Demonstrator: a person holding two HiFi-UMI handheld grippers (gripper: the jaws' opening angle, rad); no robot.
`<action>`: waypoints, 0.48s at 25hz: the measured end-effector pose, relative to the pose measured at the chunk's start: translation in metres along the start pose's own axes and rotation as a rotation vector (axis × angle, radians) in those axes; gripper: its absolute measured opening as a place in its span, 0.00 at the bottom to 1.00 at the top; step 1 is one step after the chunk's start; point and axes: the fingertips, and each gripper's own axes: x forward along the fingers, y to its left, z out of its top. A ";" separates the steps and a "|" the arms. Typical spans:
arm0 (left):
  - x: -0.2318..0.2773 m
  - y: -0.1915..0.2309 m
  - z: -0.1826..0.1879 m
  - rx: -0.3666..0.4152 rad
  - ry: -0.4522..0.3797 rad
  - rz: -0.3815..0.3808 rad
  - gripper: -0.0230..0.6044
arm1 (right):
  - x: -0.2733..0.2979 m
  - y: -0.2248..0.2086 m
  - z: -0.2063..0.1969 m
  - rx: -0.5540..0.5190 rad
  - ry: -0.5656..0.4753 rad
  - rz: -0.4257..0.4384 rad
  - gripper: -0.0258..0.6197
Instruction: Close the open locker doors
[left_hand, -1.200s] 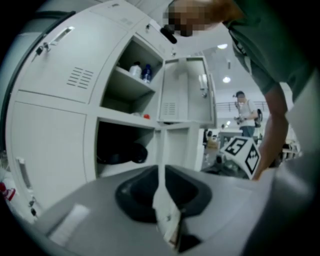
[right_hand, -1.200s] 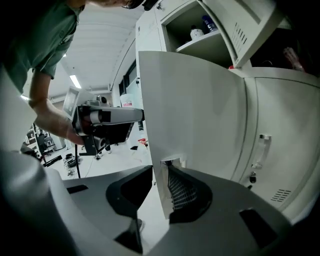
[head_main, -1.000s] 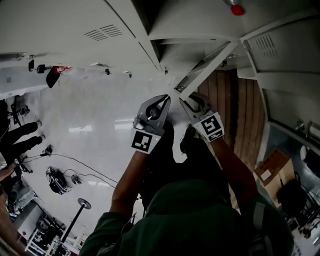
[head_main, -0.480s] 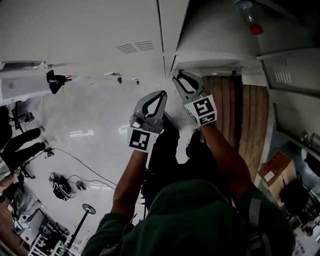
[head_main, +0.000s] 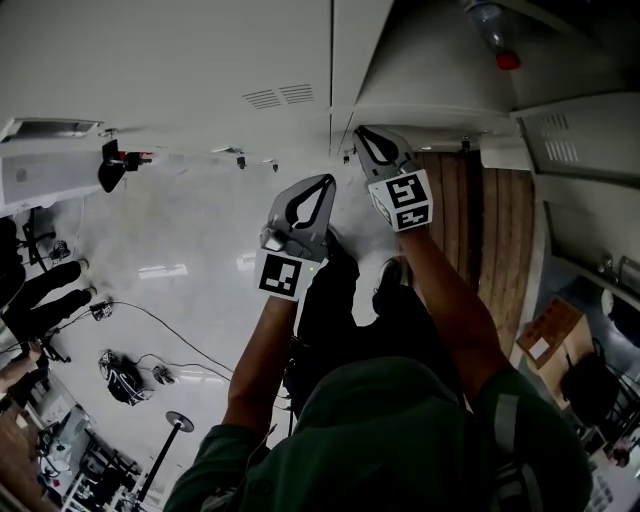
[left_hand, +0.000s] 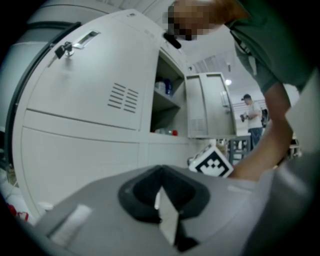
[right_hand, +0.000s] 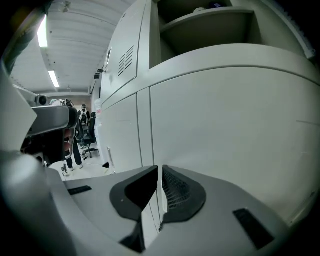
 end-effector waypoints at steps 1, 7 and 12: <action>0.003 0.001 0.003 0.006 0.005 -0.002 0.04 | 0.002 -0.003 0.002 0.002 0.006 0.000 0.09; 0.031 0.012 0.024 0.004 0.132 0.021 0.04 | 0.013 -0.038 0.030 0.039 0.048 0.026 0.09; 0.009 0.008 0.032 0.079 0.029 0.026 0.04 | 0.005 -0.026 0.013 0.046 0.044 0.015 0.09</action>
